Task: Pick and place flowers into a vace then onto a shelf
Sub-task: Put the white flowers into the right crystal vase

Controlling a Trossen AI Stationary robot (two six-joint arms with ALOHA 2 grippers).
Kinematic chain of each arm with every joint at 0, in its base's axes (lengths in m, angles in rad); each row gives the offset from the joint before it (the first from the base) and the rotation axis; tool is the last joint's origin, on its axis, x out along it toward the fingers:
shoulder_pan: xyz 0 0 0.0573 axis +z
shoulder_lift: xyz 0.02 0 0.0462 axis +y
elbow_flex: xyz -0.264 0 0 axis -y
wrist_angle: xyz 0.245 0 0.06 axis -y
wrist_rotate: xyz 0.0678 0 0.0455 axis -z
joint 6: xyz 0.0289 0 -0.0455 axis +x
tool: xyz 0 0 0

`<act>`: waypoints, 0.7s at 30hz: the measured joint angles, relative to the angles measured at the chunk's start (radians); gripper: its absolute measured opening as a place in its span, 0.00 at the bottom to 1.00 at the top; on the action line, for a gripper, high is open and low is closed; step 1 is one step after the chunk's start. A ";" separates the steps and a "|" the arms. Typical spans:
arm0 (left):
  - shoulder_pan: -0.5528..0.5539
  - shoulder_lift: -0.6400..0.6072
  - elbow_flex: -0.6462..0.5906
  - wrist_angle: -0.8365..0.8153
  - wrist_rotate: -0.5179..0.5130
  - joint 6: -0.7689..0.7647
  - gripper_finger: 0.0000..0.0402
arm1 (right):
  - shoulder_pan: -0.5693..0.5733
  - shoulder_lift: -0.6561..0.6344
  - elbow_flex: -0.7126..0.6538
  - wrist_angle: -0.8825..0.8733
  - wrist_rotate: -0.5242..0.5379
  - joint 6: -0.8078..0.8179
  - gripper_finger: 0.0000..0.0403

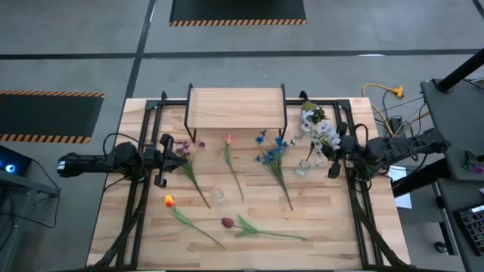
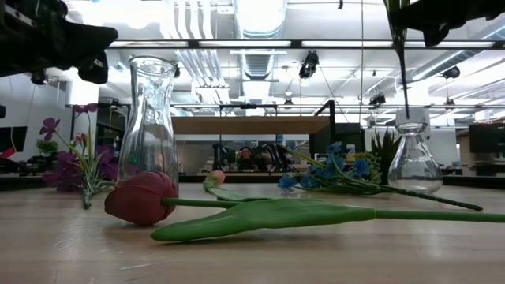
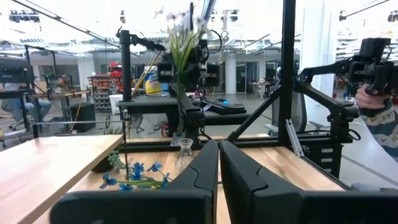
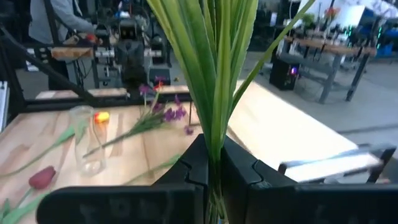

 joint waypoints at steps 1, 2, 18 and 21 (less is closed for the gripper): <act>0.000 0.000 0.000 0.000 0.000 0.000 0.00 | 0.000 0.001 -0.003 -0.003 0.000 0.004 0.03; 0.000 0.000 0.000 0.001 0.000 0.000 0.00 | 0.000 0.001 -0.008 -0.001 0.000 0.006 0.03; 0.000 0.000 0.000 0.008 0.000 0.000 0.00 | 0.000 0.011 -0.187 0.104 -0.001 0.082 0.03; 0.000 0.000 0.000 0.008 0.000 0.000 0.00 | 0.000 0.010 -0.245 0.159 -0.001 0.086 0.03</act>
